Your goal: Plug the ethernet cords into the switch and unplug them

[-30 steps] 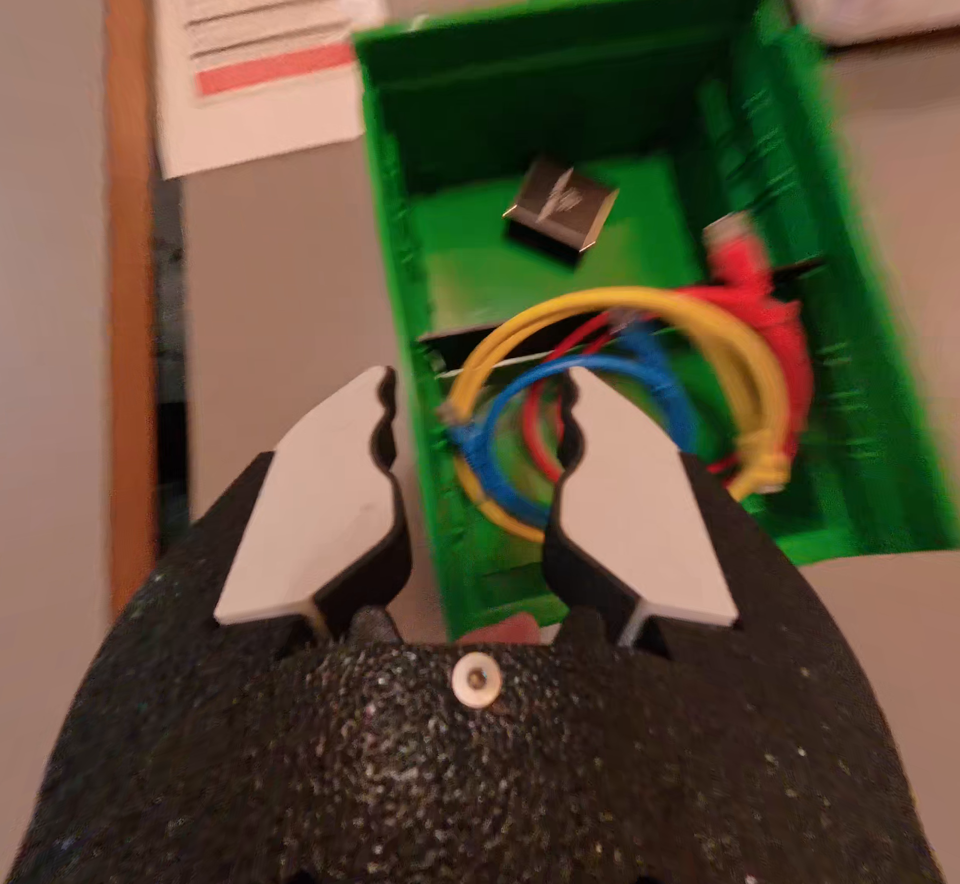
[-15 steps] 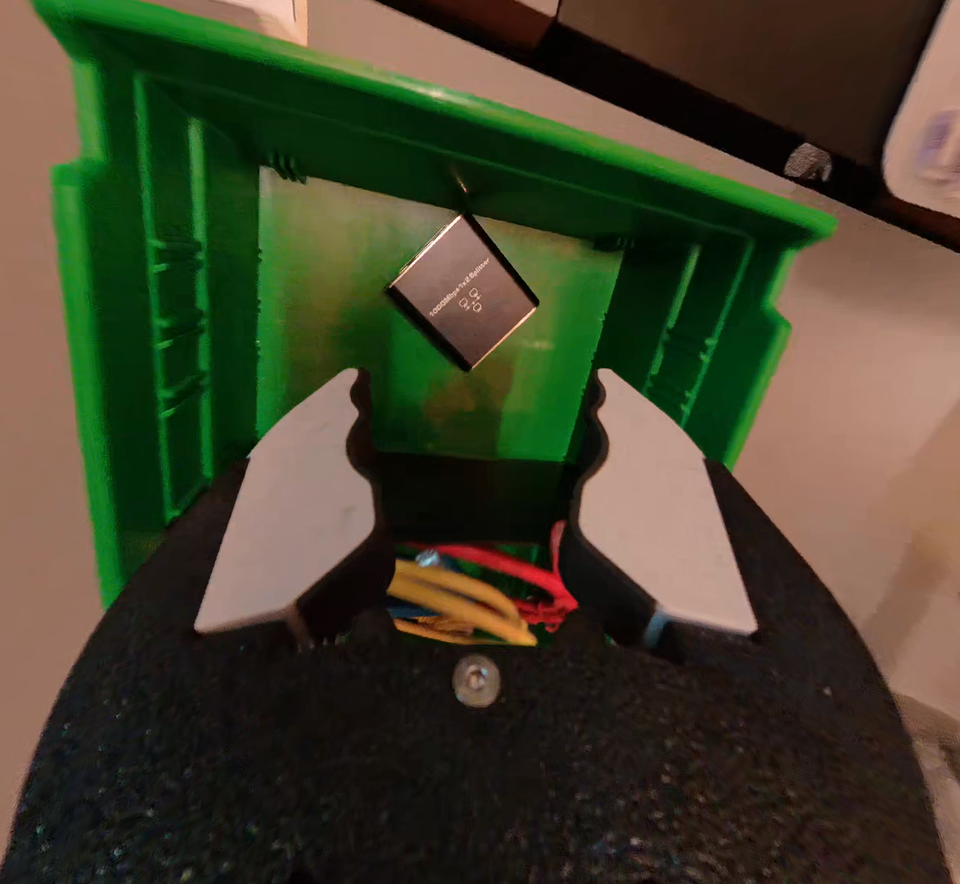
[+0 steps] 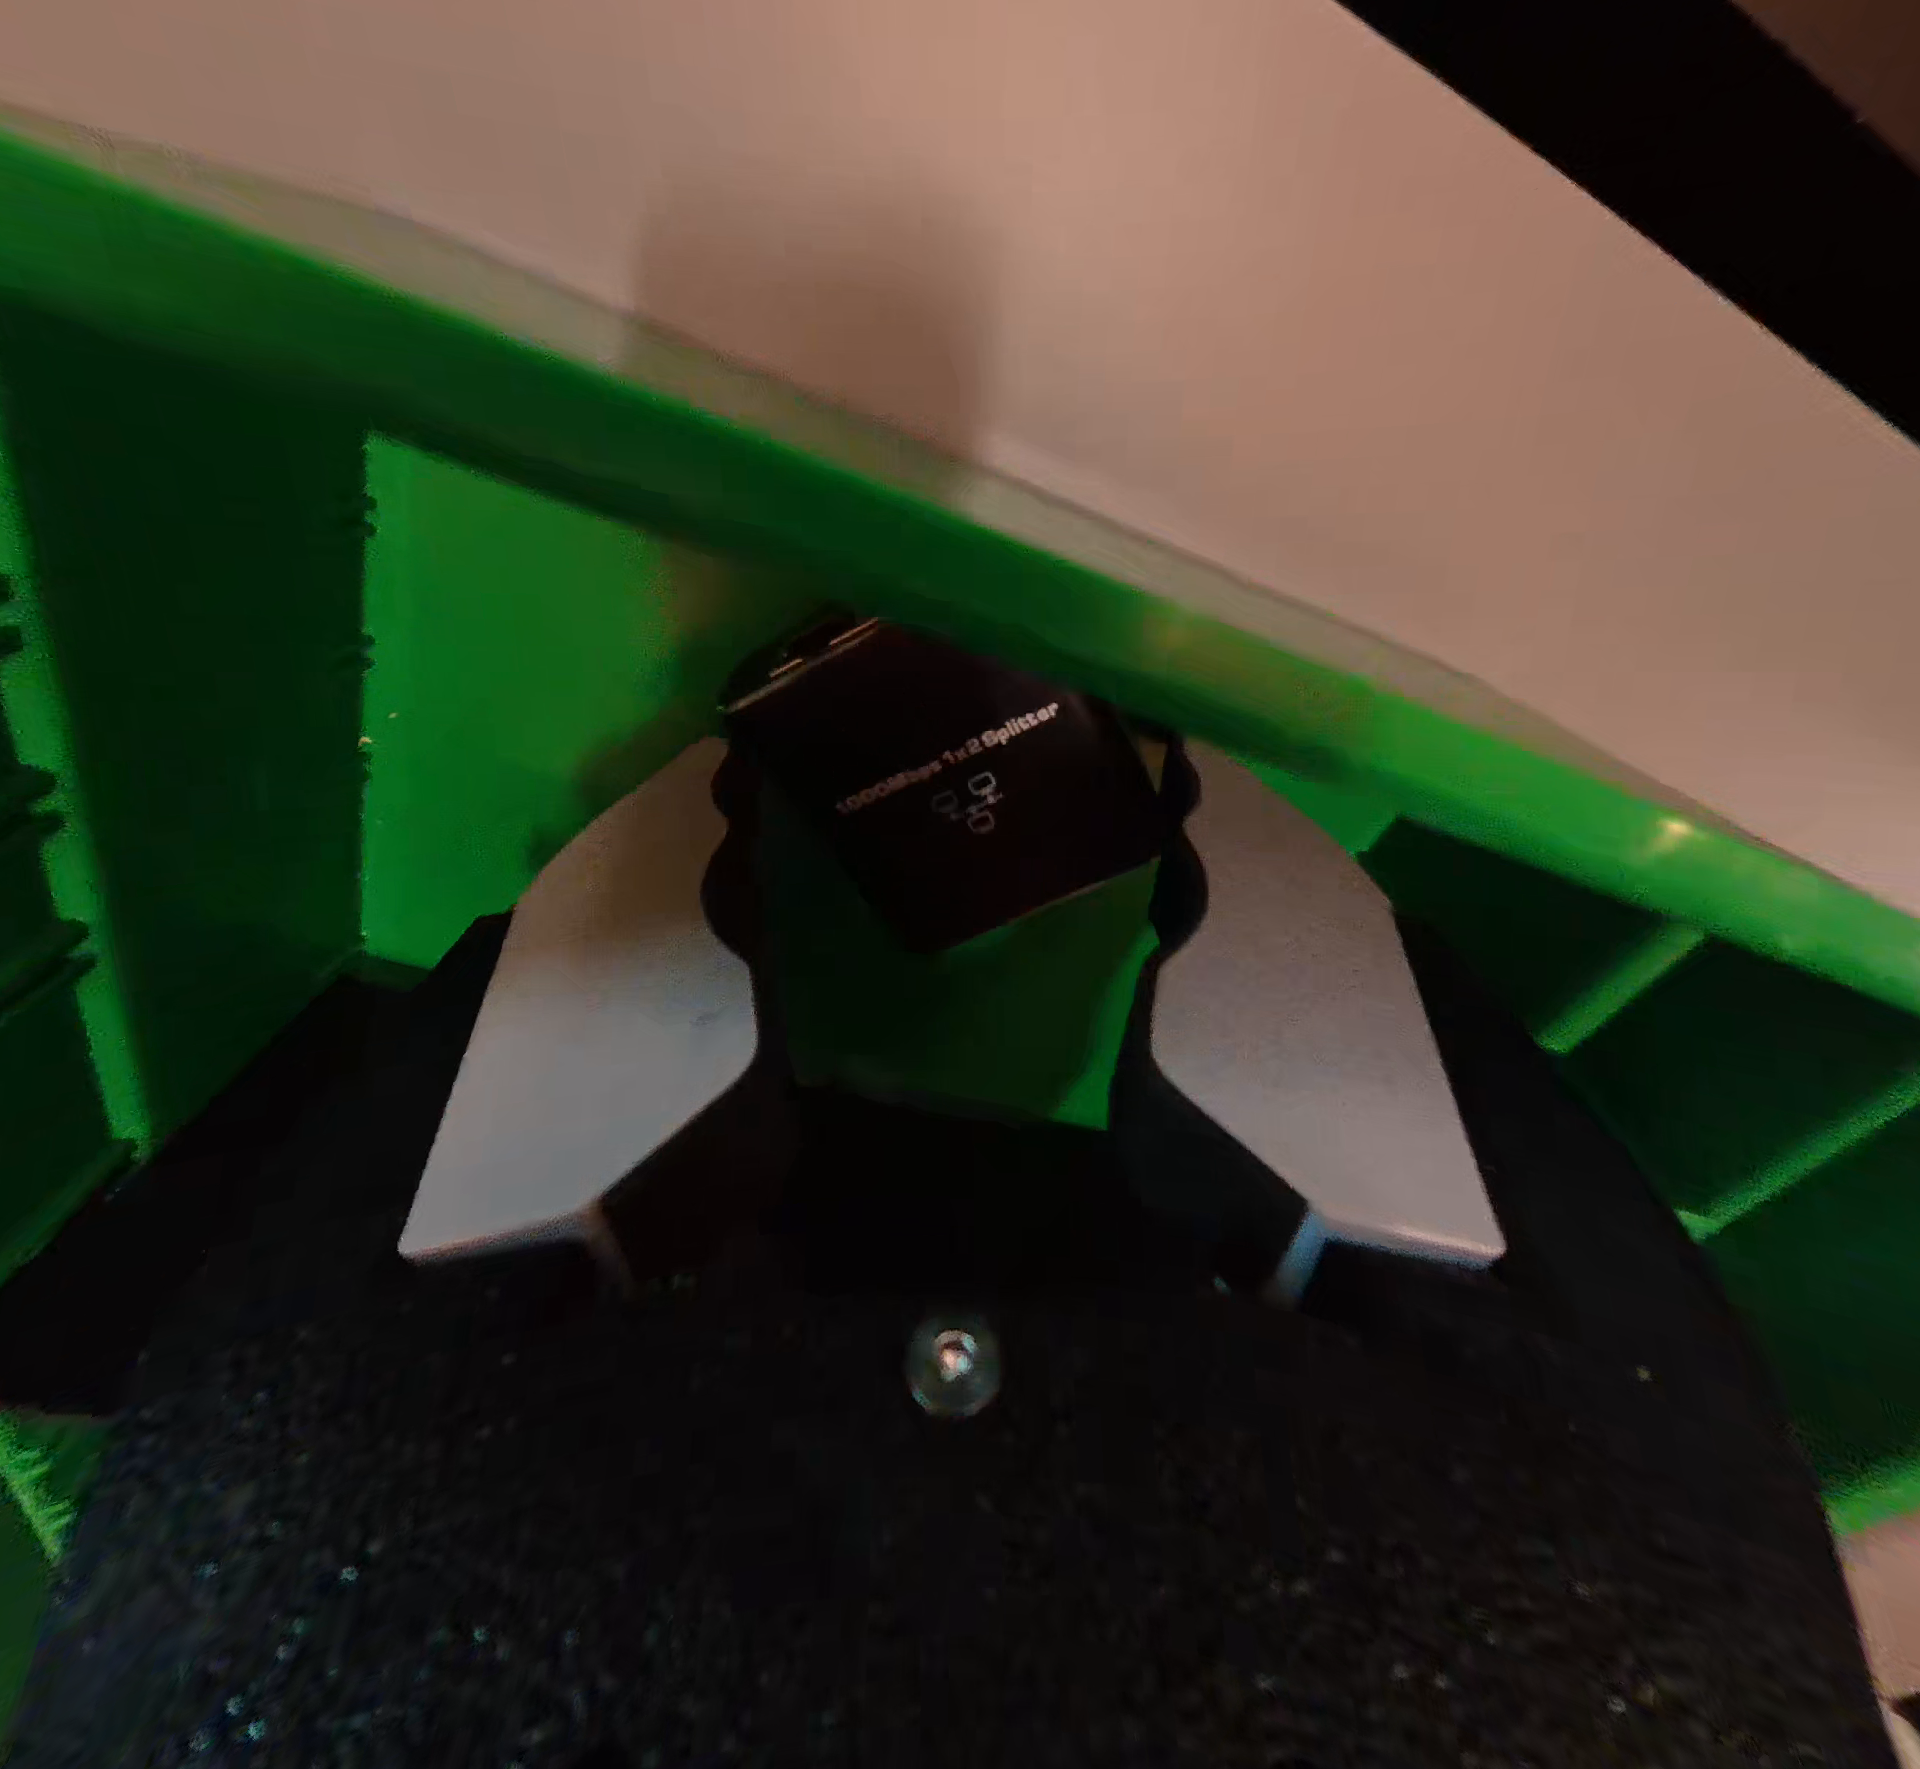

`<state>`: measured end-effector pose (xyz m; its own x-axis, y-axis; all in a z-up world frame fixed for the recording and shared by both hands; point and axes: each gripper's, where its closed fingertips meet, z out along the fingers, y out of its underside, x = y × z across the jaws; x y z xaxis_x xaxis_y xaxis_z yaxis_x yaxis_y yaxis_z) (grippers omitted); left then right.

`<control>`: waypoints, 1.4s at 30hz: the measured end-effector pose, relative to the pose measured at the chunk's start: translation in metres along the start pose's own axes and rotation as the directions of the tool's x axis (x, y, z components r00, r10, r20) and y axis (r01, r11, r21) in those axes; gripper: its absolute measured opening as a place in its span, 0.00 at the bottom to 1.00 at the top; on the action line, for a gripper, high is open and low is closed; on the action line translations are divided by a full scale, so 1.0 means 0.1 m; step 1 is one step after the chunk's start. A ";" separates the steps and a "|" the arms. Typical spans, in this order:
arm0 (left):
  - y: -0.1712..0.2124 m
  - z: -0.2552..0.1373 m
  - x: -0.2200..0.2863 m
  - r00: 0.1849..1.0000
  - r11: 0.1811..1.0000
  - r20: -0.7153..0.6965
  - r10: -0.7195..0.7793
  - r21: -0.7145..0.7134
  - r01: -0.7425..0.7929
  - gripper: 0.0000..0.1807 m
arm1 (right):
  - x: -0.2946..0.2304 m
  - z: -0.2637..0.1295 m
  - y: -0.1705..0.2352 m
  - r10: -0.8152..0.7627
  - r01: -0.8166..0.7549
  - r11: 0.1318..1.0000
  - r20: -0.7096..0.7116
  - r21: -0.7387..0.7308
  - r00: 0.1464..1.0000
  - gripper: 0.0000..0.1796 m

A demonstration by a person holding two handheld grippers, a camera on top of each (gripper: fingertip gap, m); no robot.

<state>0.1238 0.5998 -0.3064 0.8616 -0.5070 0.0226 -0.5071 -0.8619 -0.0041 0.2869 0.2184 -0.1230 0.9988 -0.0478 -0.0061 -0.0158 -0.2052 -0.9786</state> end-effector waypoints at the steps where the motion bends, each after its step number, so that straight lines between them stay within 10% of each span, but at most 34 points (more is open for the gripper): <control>1: 0.01 0.02 0.00 1.000 1.000 0.008 0.015 -0.001 -0.015 0.42 | -0.01 0.00 0.00 0.005 -0.005 1.000 0.008 0.000 1.000 0.58; 11: 0.01 0.03 0.03 0.967 0.966 0.047 0.249 0.054 -0.251 0.40 | -0.17 0.02 0.03 -0.111 0.113 0.992 0.034 -0.063 0.993 0.57; 20: 0.00 -0.39 0.21 0.740 0.729 0.174 0.650 0.134 -0.672 0.38 | -0.28 0.12 0.16 -0.173 0.180 0.974 0.060 -0.140 0.983 0.55; 26: 0.23 -1.45 0.57 0.502 0.376 0.224 0.835 0.433 -0.819 0.37 | -0.49 0.11 -0.09 -0.109 0.113 0.993 0.118 -0.033 0.987 0.54; 32: 1.68 -2.48 1.29 0.123 -0.246 0.368 0.922 0.799 -0.549 0.37 | -0.94 0.03 -0.57 0.018 -0.069 0.984 0.294 0.165 0.956 0.50; 36: 2.57 -2.56 1.52 0.062 -0.417 0.465 0.883 0.839 -0.350 0.37 | -1.33 0.00 -0.71 0.061 -0.142 0.973 0.388 0.184 0.920 0.49; 42: 3.27 -2.53 1.93 0.189 -0.576 0.622 0.760 0.779 -0.248 0.37 | -1.77 -0.12 -0.65 -0.026 -0.010 0.995 0.365 0.096 0.931 0.40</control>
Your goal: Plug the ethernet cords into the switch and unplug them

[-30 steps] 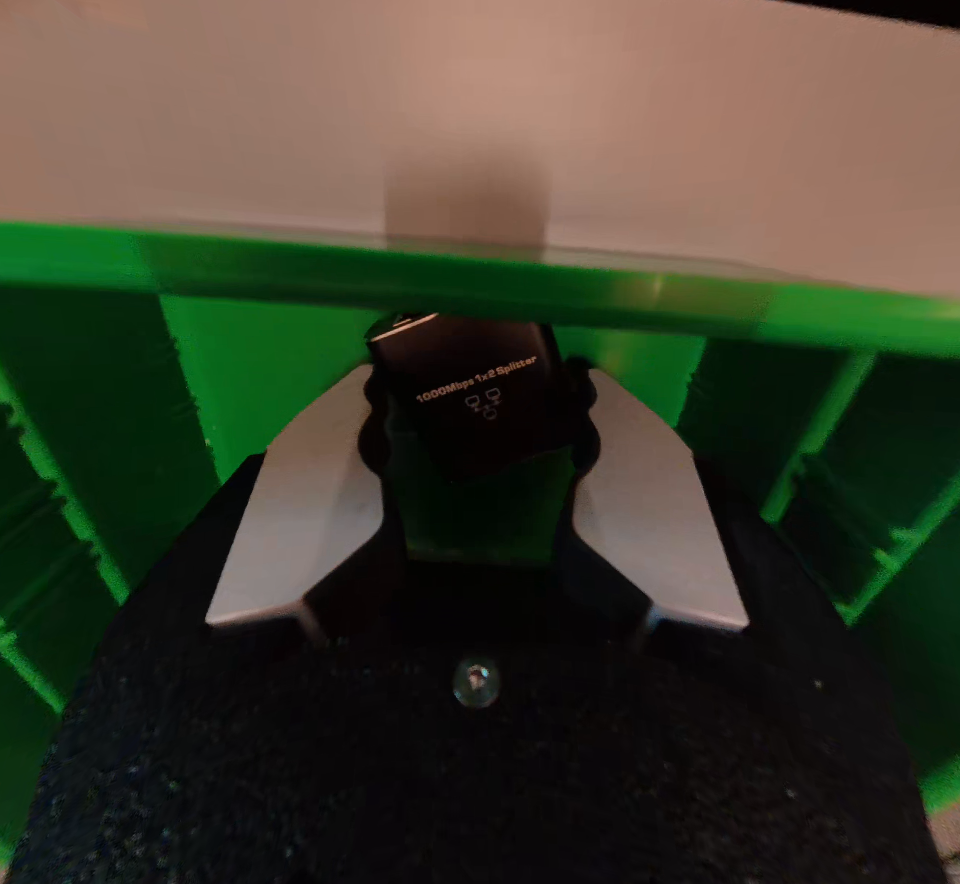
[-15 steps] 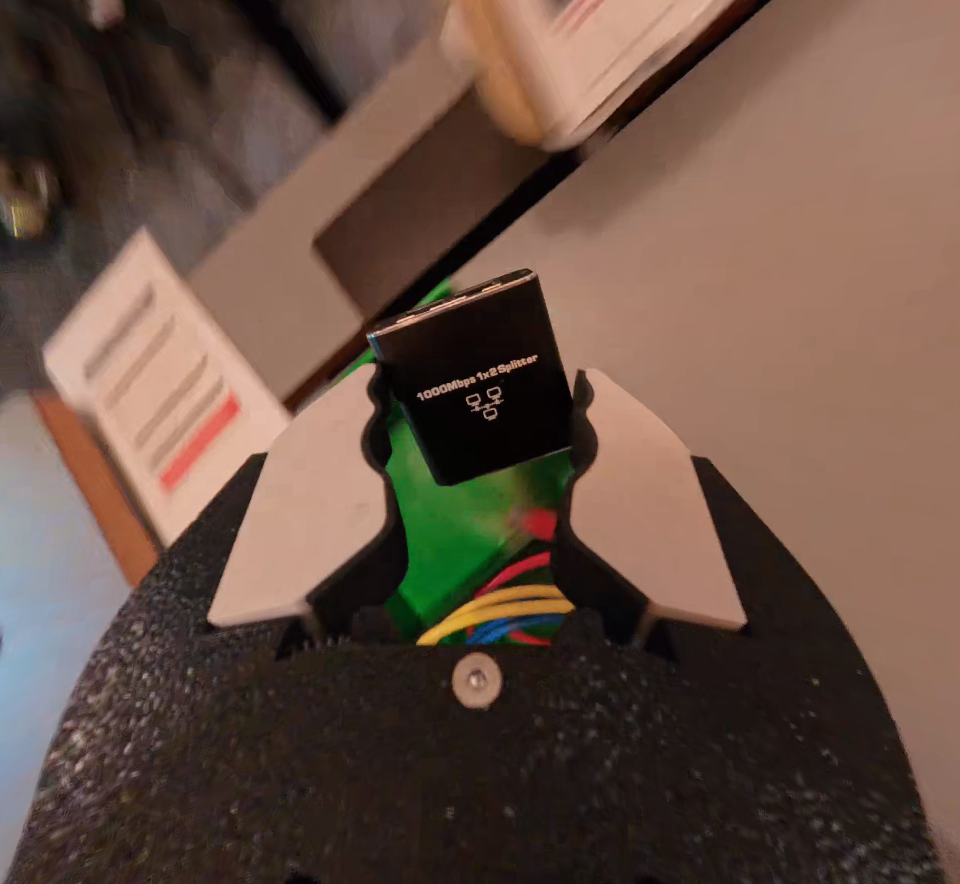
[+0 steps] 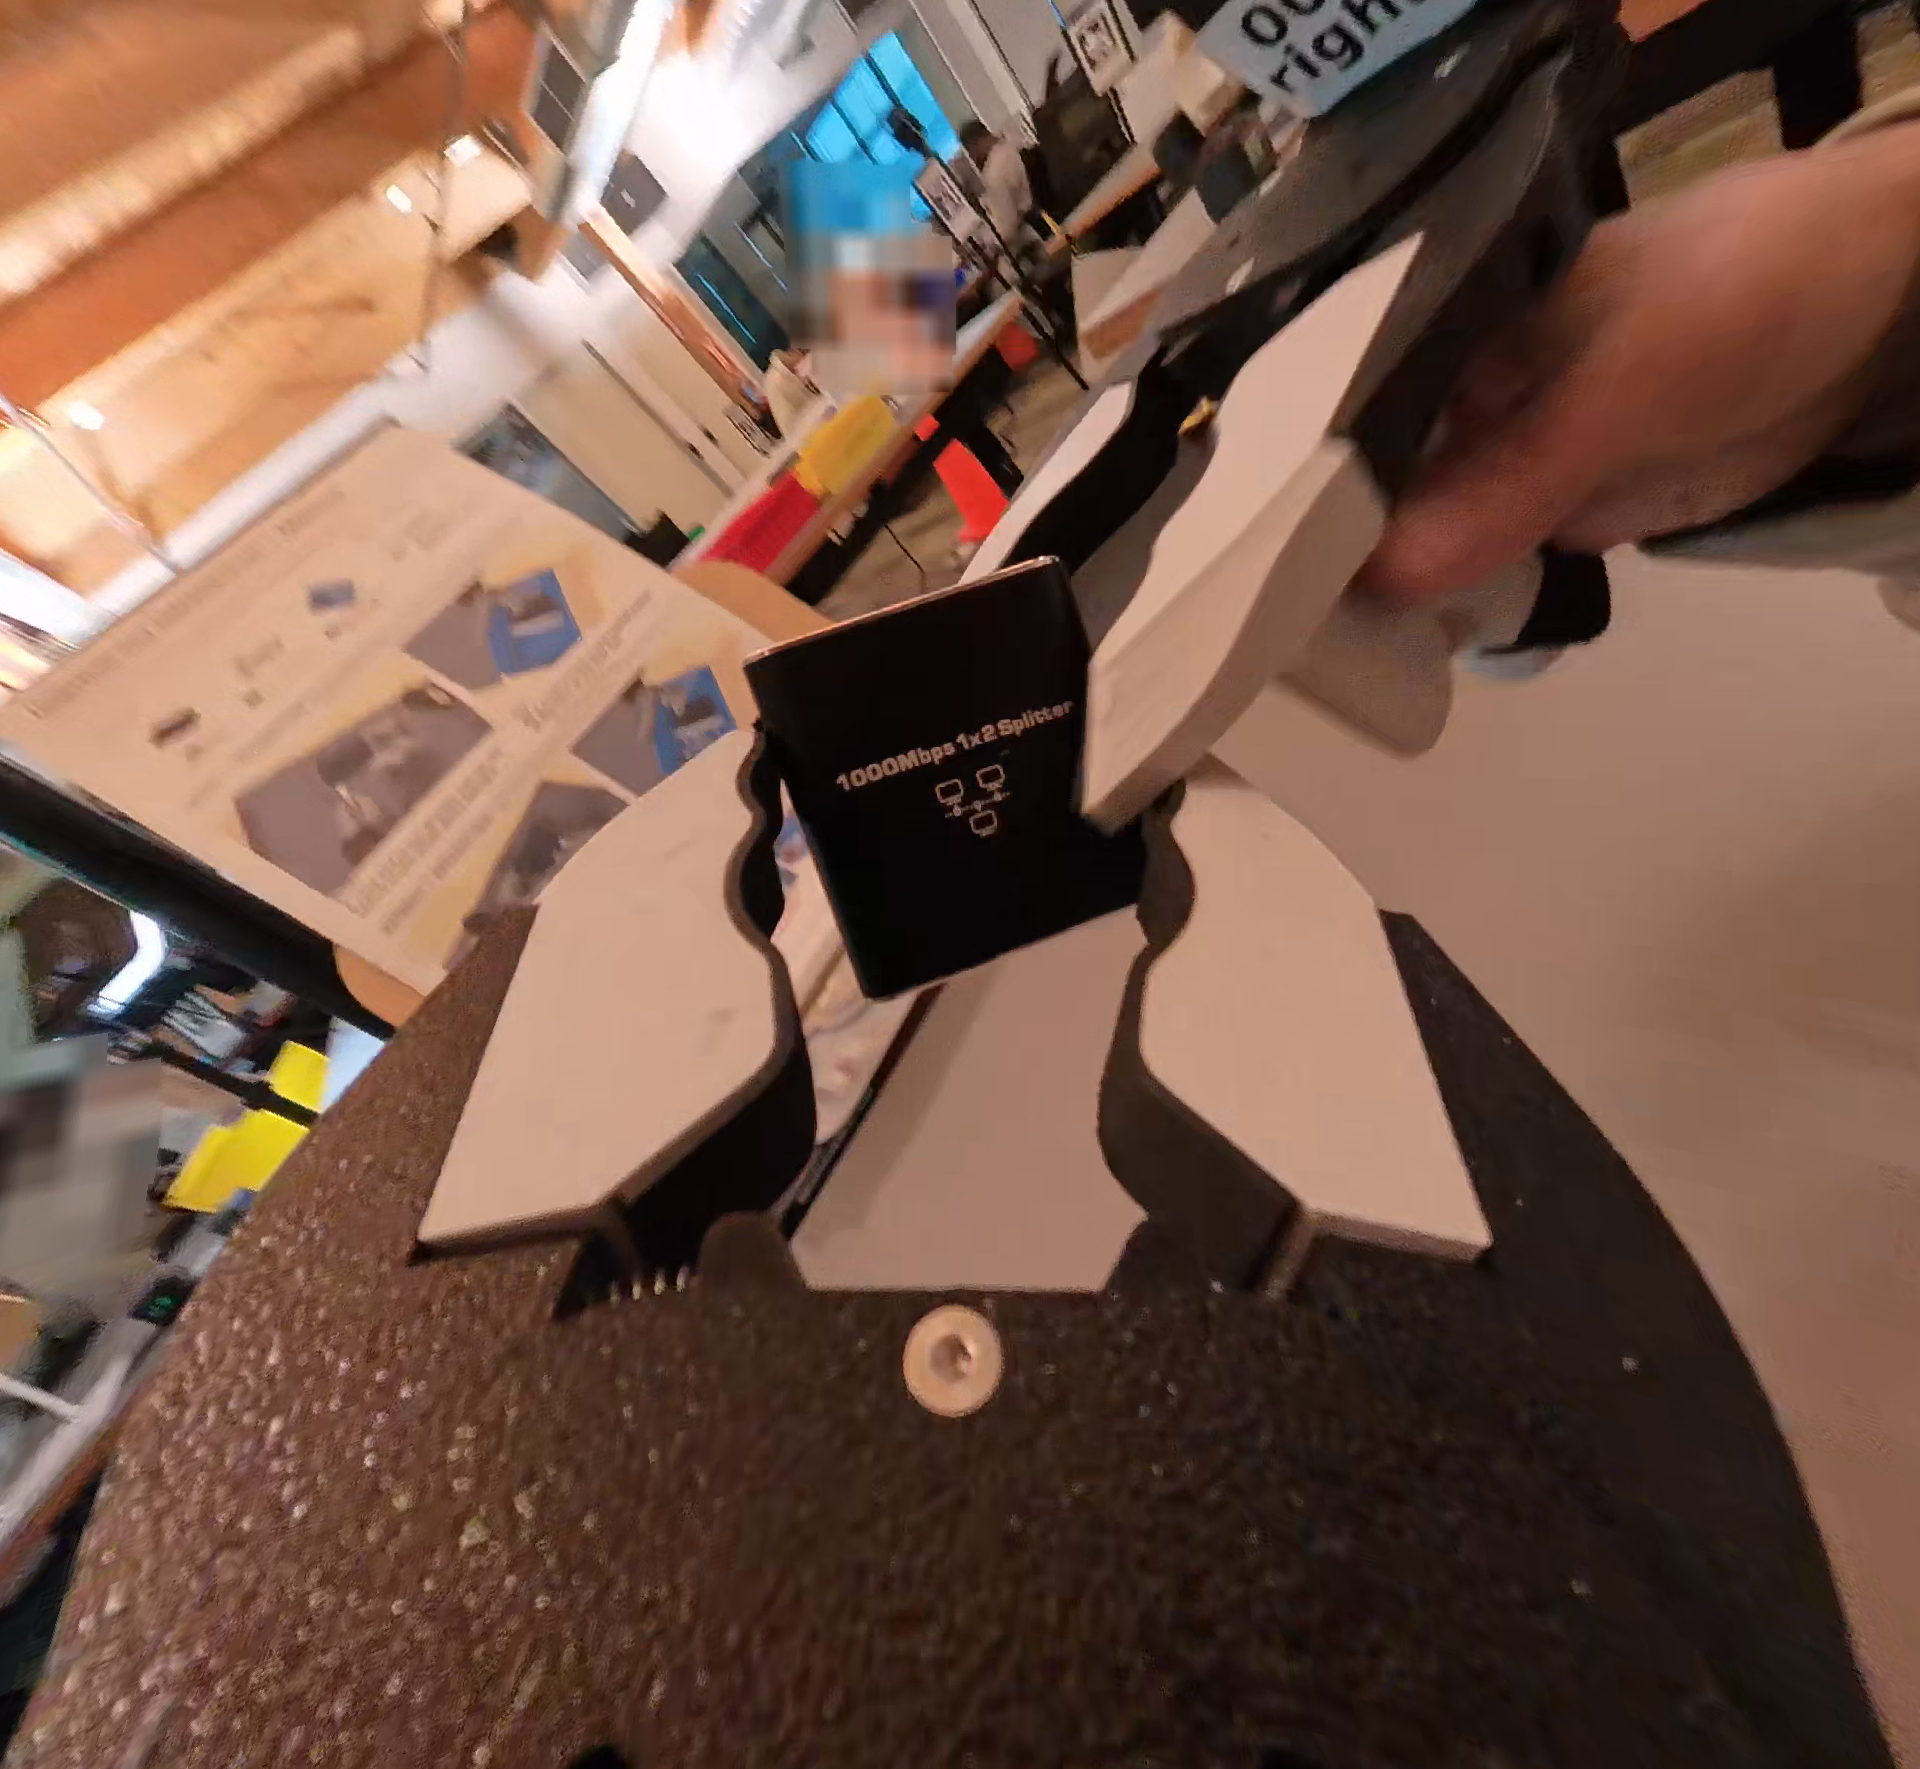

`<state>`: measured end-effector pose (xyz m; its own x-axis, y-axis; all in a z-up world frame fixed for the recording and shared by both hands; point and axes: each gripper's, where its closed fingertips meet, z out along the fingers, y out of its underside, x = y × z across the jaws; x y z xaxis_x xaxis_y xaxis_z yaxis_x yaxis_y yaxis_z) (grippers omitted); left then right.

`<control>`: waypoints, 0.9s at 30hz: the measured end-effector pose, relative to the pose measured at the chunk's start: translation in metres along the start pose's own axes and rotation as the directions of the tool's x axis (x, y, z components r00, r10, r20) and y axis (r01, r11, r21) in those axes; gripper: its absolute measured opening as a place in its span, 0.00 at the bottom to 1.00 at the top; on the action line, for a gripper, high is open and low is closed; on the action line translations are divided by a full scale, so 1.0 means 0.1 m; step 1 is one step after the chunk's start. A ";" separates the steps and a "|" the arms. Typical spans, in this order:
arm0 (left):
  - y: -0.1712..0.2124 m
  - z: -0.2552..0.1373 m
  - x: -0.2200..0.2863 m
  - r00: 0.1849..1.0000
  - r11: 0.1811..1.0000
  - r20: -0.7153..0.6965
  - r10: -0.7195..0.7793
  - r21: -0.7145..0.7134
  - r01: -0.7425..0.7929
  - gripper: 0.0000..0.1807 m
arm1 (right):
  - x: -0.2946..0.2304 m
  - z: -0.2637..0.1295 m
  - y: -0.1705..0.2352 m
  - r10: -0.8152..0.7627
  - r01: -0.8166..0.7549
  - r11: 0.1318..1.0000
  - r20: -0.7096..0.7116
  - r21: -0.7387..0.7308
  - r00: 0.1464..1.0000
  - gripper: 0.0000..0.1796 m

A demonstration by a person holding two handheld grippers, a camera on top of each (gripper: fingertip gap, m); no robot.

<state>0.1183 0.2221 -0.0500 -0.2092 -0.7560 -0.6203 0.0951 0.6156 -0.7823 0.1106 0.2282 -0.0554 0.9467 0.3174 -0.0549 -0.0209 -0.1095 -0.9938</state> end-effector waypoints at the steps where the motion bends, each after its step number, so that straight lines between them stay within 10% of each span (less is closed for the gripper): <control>1: -0.09 0.02 0.06 0.999 1.000 0.027 0.023 0.020 -0.023 0.37 | -0.02 -0.03 -0.02 -0.029 0.030 0.999 -0.019 0.018 0.999 0.38; 4: -0.26 0.08 0.19 0.996 0.995 0.083 0.033 0.088 -0.040 0.36 | -0.25 -0.17 -0.07 -0.032 0.026 0.997 0.090 0.066 0.995 0.17; 27: -0.39 -0.03 0.61 0.908 0.950 -0.284 -0.308 -0.037 0.311 0.15 | -0.45 -0.51 0.39 -0.120 0.218 0.956 0.418 -0.197 0.901 0.14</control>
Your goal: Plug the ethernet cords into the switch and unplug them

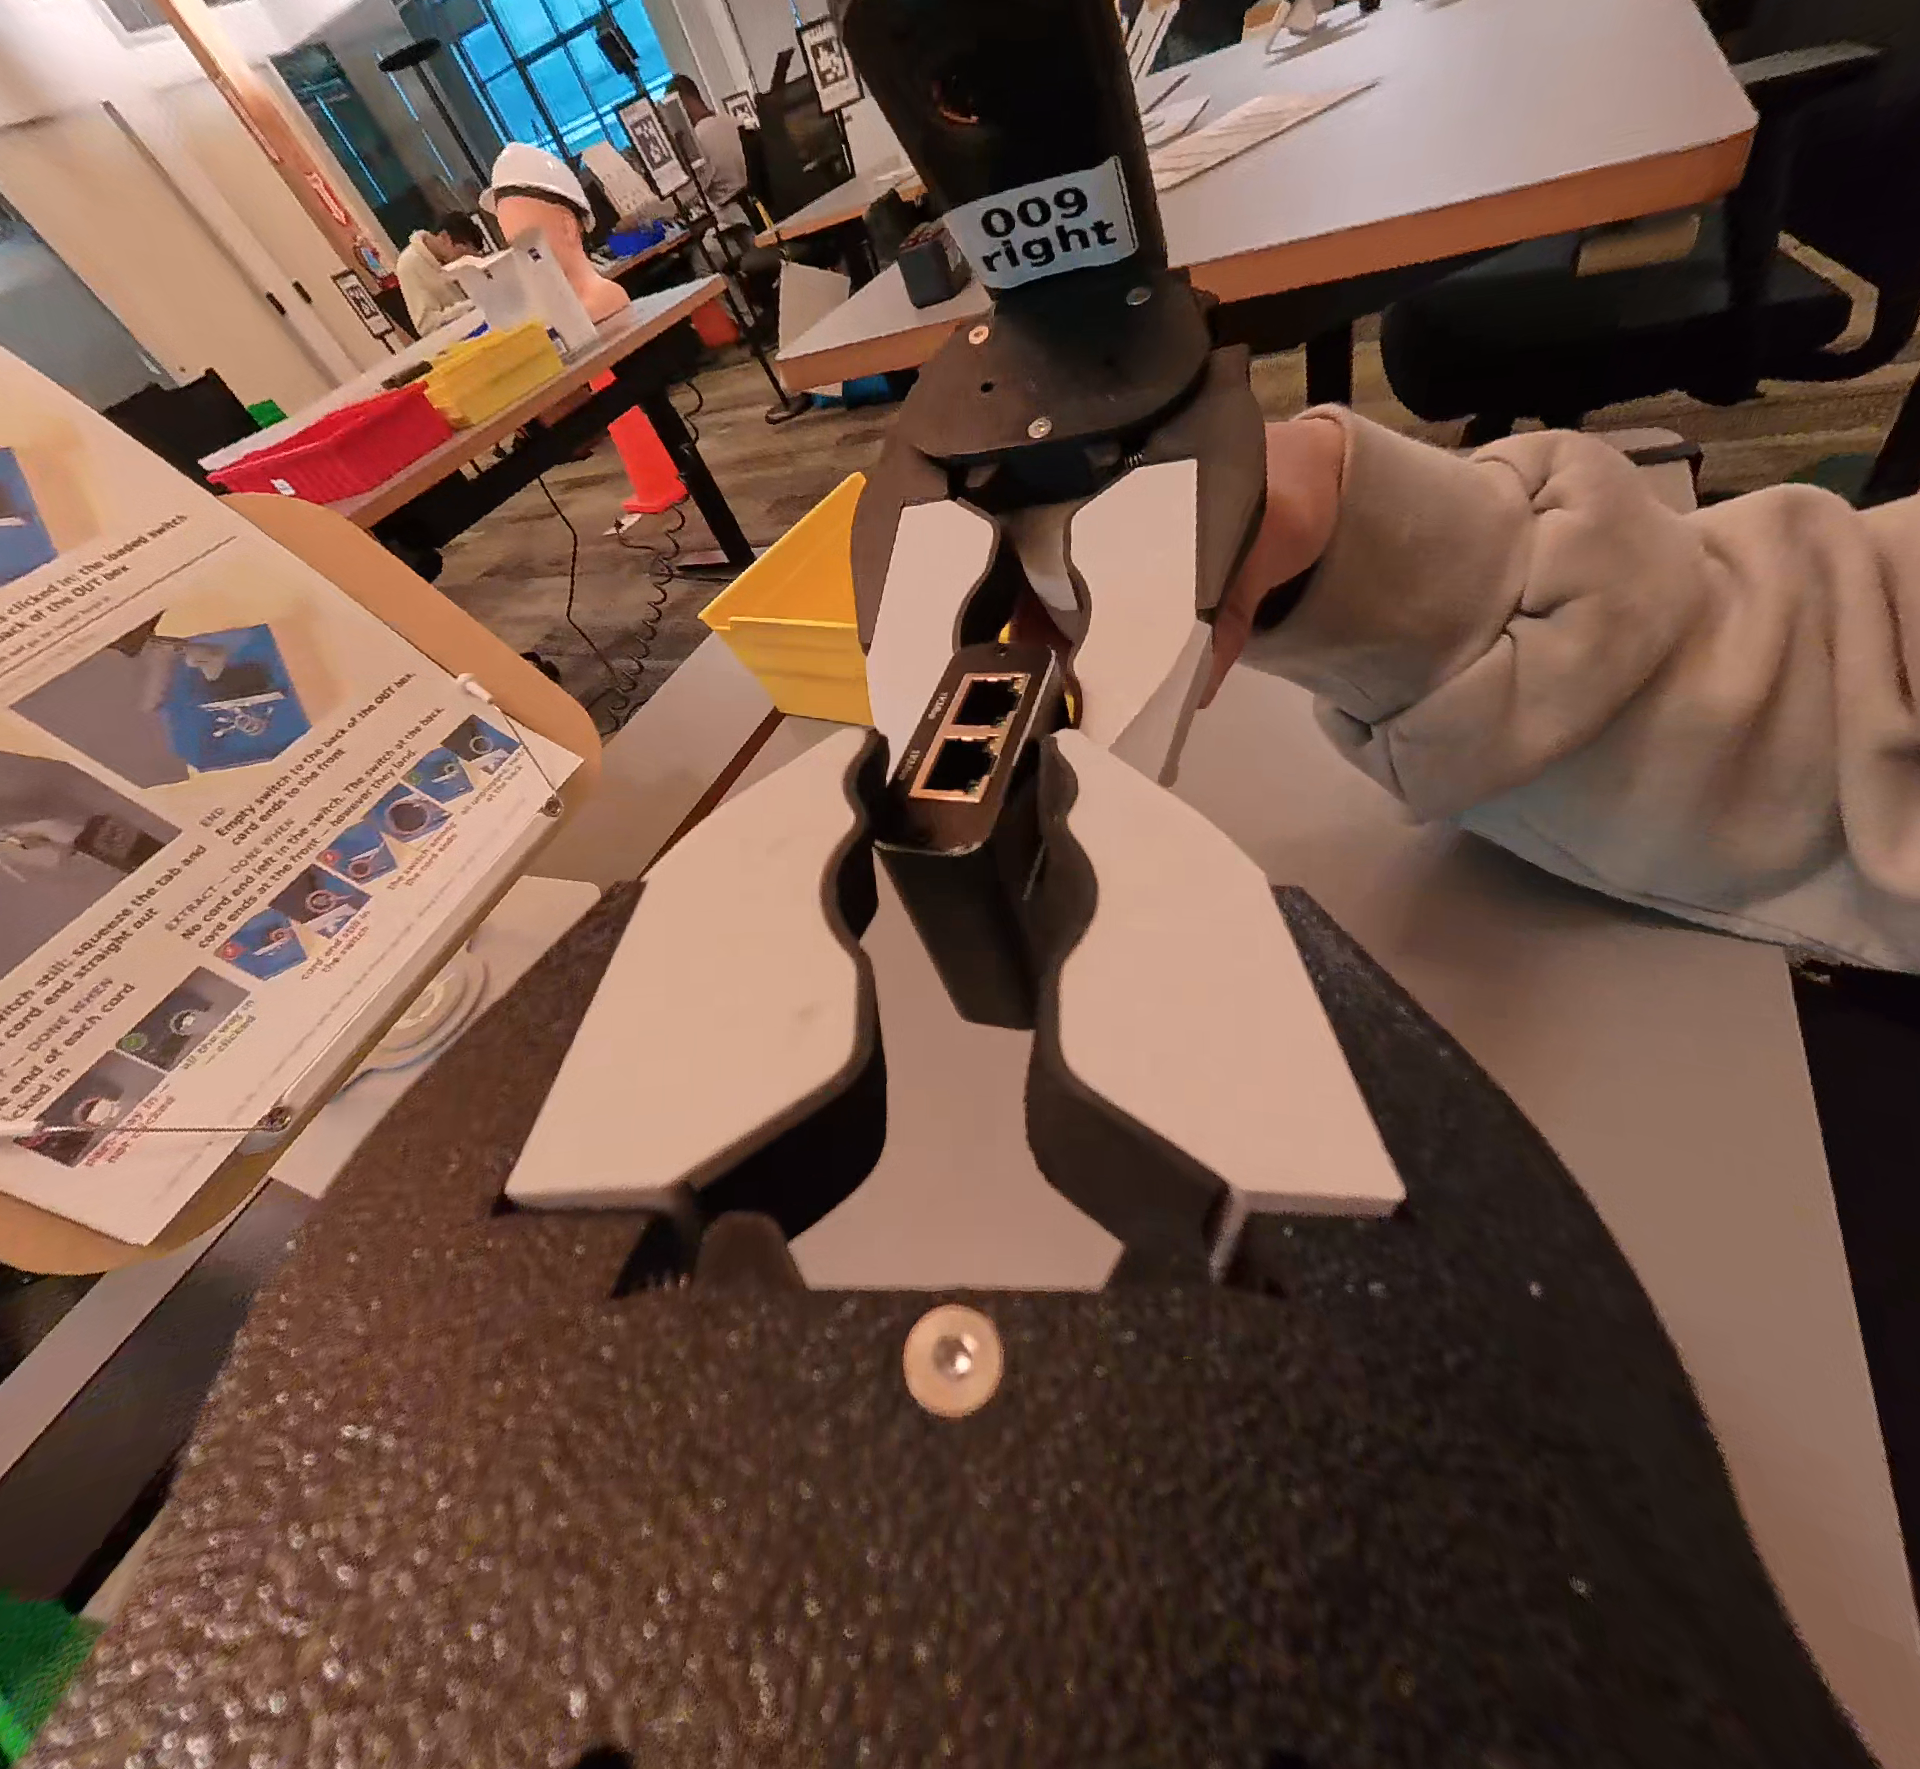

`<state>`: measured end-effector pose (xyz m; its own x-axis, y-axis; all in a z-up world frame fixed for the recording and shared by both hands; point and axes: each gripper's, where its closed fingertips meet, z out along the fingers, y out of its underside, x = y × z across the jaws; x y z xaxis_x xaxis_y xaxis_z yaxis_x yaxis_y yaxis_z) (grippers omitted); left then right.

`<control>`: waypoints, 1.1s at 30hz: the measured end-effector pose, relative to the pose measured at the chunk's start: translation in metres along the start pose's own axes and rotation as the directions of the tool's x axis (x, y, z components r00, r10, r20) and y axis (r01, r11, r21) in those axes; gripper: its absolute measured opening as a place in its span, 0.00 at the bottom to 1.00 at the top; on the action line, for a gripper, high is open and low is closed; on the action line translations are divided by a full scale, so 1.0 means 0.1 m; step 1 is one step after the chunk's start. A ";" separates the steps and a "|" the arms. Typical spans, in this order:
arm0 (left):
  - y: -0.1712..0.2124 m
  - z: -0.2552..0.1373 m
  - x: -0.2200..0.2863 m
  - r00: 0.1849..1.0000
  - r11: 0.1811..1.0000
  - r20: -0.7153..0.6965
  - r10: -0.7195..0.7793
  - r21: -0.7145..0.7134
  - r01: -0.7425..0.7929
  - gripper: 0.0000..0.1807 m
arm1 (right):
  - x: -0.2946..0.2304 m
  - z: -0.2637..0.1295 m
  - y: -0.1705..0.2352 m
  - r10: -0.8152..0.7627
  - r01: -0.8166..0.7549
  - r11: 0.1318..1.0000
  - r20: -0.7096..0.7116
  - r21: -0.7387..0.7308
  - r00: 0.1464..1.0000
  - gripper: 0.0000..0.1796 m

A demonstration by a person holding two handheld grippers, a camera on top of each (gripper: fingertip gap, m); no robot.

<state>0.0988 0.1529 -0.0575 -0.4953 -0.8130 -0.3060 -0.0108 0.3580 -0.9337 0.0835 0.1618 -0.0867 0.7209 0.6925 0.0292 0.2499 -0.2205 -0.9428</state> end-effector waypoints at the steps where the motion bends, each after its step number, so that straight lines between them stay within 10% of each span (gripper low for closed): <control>1: -0.02 0.00 0.00 1.000 1.000 0.007 -0.013 0.014 0.013 0.15 | 0.00 -0.02 -0.03 0.002 -0.002 1.000 0.000 0.022 1.000 0.14; 8: 0.01 -0.06 -0.24 0.945 0.939 0.141 -0.295 0.228 0.258 0.26 | 0.26 -0.25 -0.46 0.260 -0.263 0.871 0.064 0.415 0.963 0.14; 16: 0.01 -0.01 -0.20 0.813 0.728 -0.077 -0.577 0.404 0.554 0.16 | 0.21 -0.08 -0.51 0.266 -0.309 0.833 0.157 0.460 0.951 0.14; 24: 0.15 -0.02 -0.02 0.649 0.669 -0.287 -0.704 0.036 0.742 0.13 | 0.25 -0.25 -0.43 0.088 -0.058 0.899 -0.050 0.433 0.995 0.16; 33: 0.31 -0.12 0.19 0.461 0.592 -0.403 -0.791 -0.315 0.742 0.13 | 0.06 -0.01 -0.20 0.101 -0.129 0.947 0.109 0.294 0.989 0.25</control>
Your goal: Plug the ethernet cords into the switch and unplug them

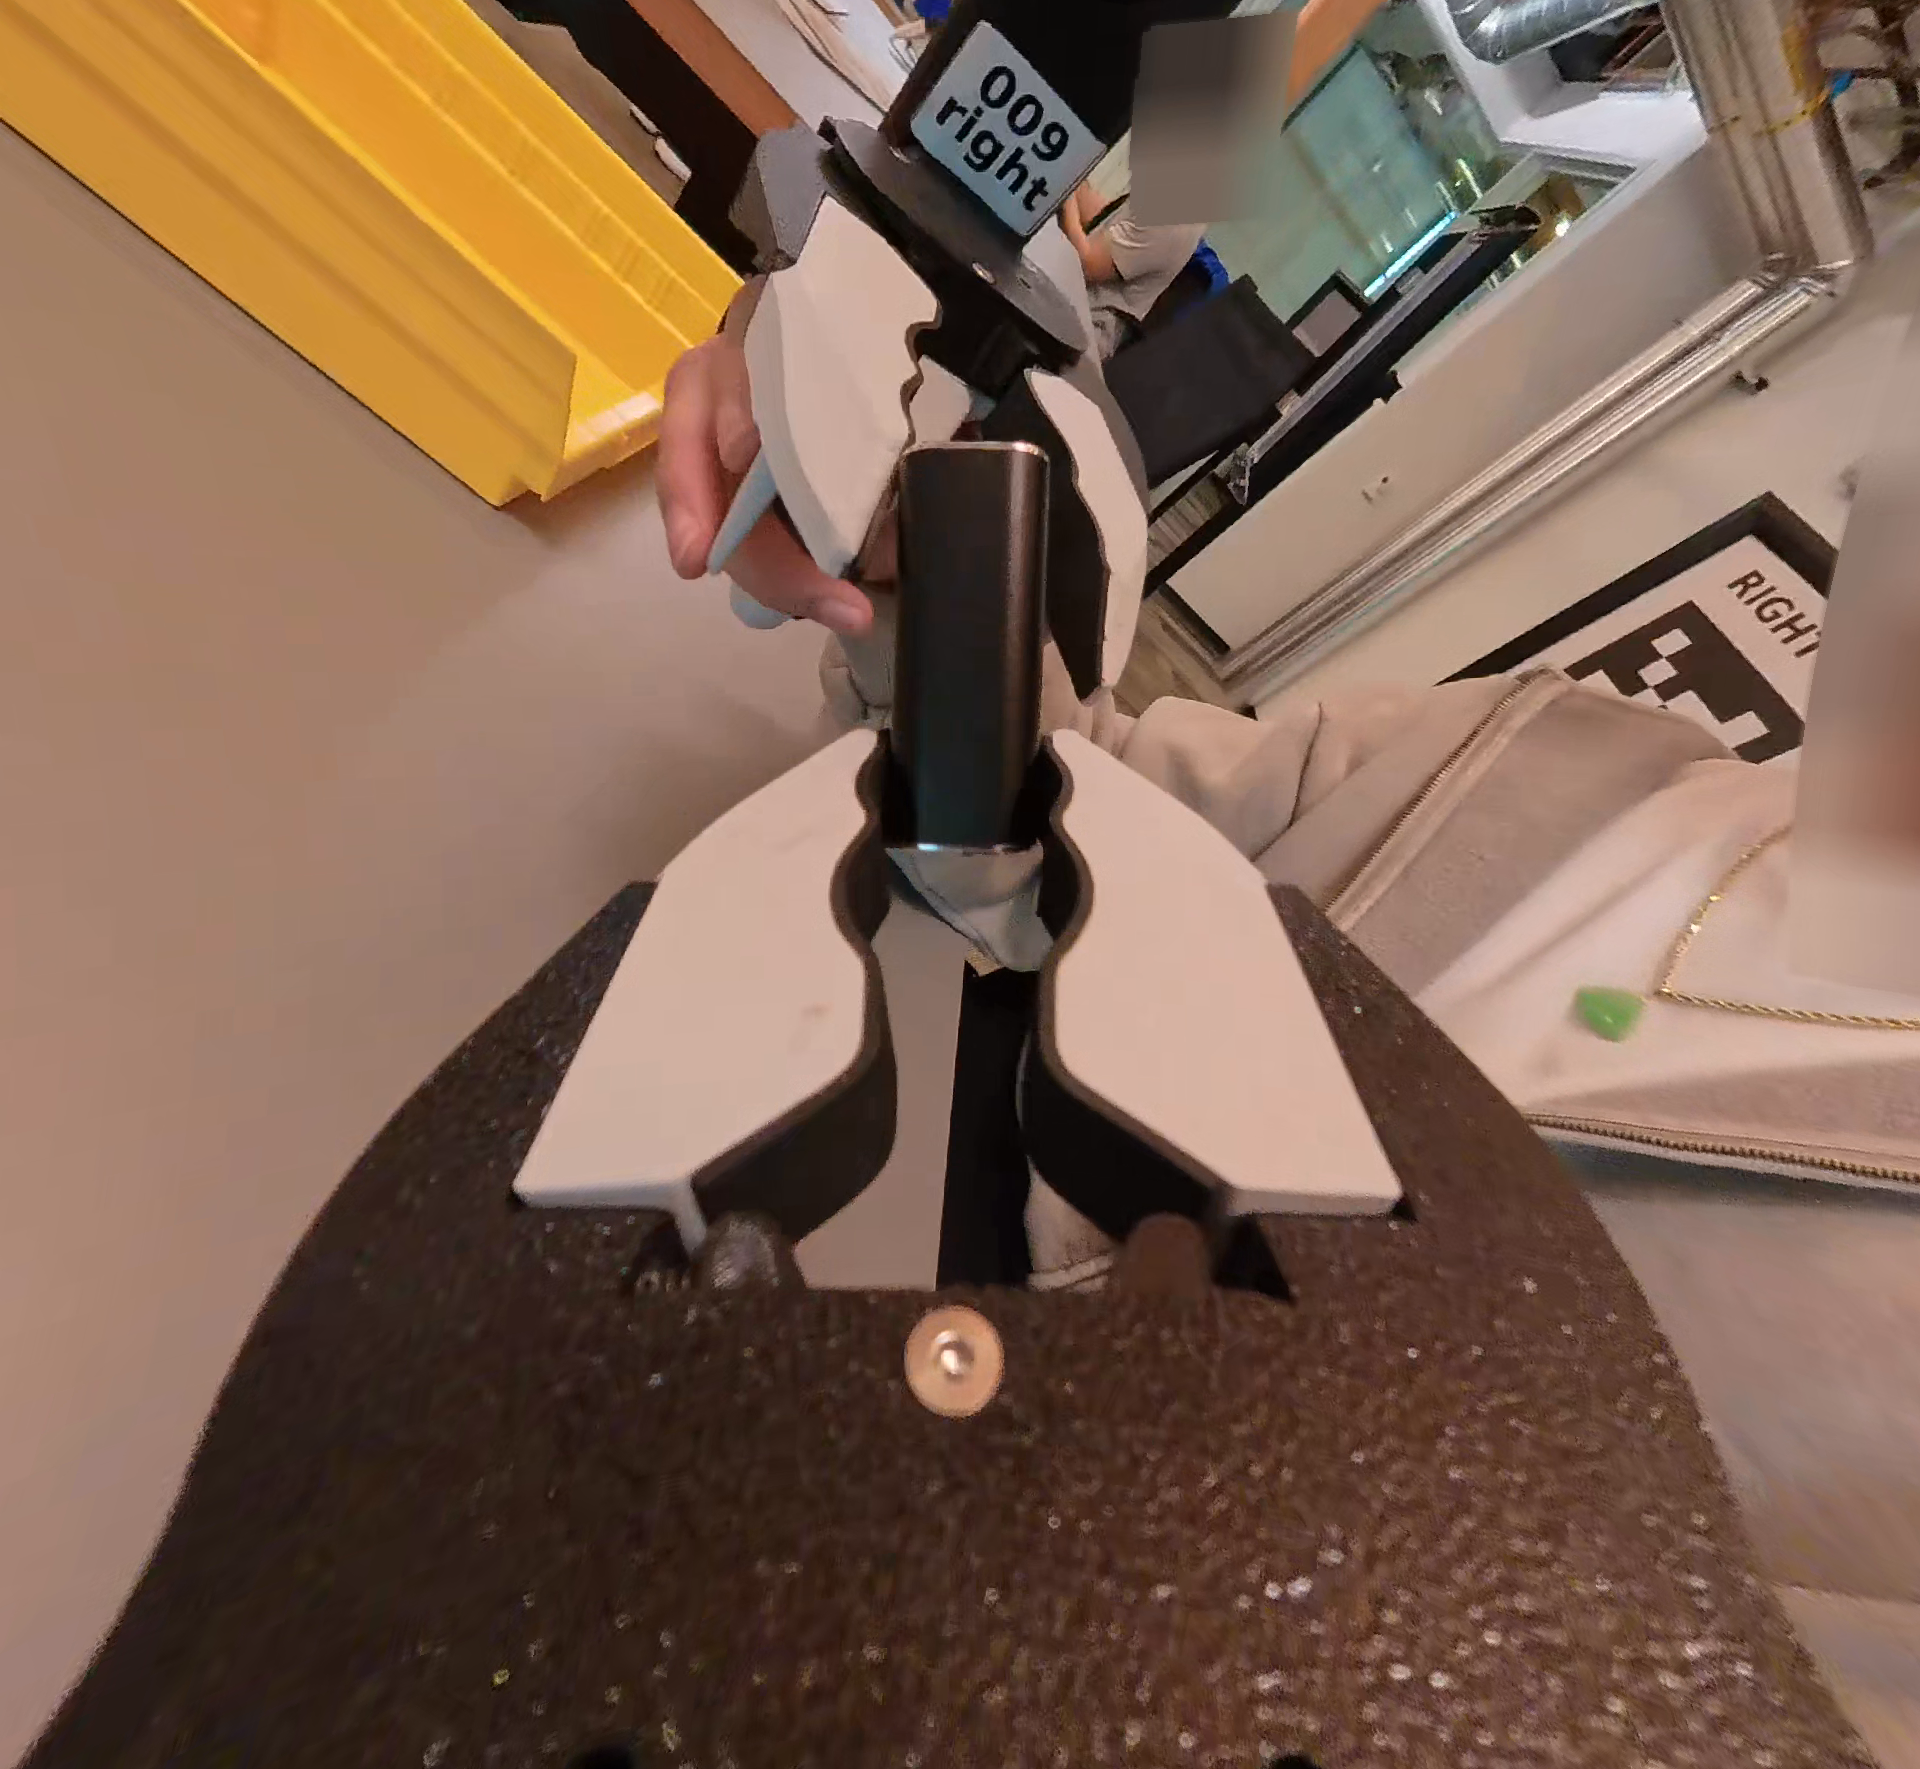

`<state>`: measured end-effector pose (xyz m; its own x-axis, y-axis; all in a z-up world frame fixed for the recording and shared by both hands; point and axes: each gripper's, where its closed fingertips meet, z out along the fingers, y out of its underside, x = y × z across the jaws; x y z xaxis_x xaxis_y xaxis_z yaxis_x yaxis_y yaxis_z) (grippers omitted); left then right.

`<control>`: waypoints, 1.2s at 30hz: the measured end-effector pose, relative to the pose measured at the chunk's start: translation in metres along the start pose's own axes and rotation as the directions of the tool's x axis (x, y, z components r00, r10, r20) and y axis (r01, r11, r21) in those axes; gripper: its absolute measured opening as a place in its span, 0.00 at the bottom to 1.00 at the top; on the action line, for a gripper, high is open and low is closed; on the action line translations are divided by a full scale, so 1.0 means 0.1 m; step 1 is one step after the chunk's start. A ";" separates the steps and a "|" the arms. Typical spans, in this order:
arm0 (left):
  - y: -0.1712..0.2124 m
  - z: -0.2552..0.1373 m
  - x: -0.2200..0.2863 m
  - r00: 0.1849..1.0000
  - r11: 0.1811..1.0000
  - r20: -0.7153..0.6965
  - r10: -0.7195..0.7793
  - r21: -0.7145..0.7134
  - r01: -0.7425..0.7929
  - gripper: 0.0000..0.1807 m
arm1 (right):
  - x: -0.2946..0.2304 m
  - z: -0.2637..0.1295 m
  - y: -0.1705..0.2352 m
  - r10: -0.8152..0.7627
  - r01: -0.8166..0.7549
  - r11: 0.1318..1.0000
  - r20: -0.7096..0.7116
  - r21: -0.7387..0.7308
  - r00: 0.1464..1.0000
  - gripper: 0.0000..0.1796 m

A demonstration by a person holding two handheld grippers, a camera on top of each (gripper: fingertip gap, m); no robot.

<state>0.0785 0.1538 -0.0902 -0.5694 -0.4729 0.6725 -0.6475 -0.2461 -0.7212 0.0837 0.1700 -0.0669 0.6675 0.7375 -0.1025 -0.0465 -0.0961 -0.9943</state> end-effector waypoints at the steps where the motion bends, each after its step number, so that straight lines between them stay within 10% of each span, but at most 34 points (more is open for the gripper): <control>1: -0.01 -0.01 -0.01 1.000 1.000 -0.001 -0.003 -0.001 0.003 0.13 | 0.01 0.00 -0.01 0.031 -0.031 1.000 -0.003 -0.001 1.000 0.24; 13: -0.40 -0.03 -0.19 0.984 0.923 0.144 0.102 0.356 -0.148 0.20 | 0.37 -0.25 -0.42 0.233 -0.195 0.913 -0.066 0.360 0.970 0.15; 20: -0.51 0.01 -0.08 0.959 0.887 0.168 0.228 0.371 -0.276 0.13 | 0.28 -0.13 -0.36 0.169 -0.151 0.937 -0.030 0.315 0.985 0.15; 26: -0.35 0.03 -0.02 0.978 0.963 0.128 0.163 0.196 -0.186 0.13 | 0.13 -0.20 -0.17 -0.184 0.193 0.977 -0.106 0.086 0.977 0.21; 32: -0.11 0.03 0.09 0.987 0.994 -0.112 -0.112 -0.003 0.112 0.13 | -0.11 -0.23 -0.11 -0.651 0.655 0.754 -0.176 -0.037 0.739 0.42; 36: -0.02 0.08 0.15 0.956 0.974 -0.192 -0.221 -0.095 0.206 0.13 | -0.13 -0.14 0.05 -0.696 0.686 0.718 -0.128 -0.118 0.706 0.47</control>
<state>0.0751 0.1408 -0.0799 -0.4985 -0.2357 0.8343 -0.7961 -0.2565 -0.5481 0.0856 0.1509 -0.0700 0.5991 0.5020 0.6237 0.5123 0.3584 -0.7805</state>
